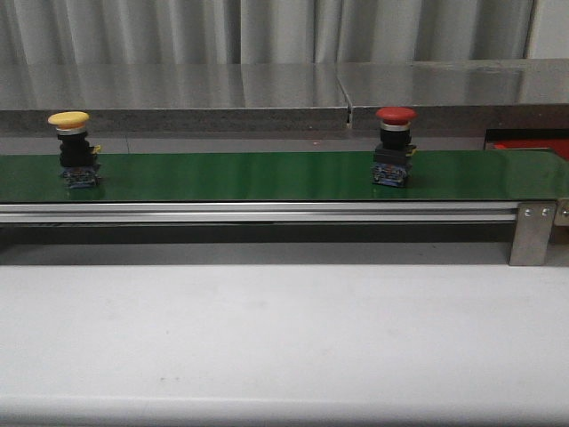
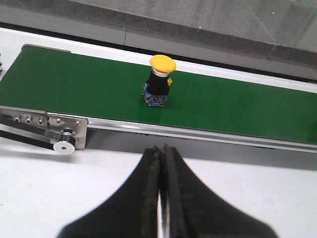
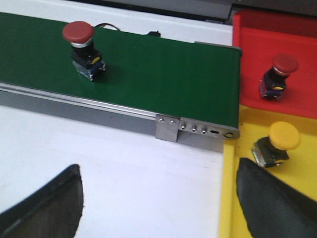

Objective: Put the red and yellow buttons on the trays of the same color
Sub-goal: 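Reach the right gripper to the red button at the belt's end and grasp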

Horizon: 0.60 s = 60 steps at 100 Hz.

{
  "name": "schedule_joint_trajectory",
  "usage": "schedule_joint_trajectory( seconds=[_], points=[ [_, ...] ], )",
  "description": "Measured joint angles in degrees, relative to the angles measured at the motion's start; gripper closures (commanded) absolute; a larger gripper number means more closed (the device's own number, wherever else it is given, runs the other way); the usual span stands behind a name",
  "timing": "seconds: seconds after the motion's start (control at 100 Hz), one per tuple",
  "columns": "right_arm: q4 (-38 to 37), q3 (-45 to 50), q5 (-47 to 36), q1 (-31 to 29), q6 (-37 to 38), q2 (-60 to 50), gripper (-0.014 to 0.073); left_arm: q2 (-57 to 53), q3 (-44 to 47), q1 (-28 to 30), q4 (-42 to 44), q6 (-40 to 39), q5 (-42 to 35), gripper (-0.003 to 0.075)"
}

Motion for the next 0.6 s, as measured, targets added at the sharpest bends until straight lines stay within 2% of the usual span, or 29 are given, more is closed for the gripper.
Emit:
schedule_joint_trajectory(
  seconds=[0.28, 0.6],
  points=[
    [0.27, -13.18, -1.18, 5.41, -0.89, 24.95, -0.0031, 0.0, 0.0, 0.0, 0.0, 0.0, 0.0, 0.0739],
    [0.54, -30.0, 3.42, 6.09, -0.91, 45.67, -0.0031, 0.0, 0.0, 0.0, 0.0, 0.0, 0.0, 0.0739]
  ],
)
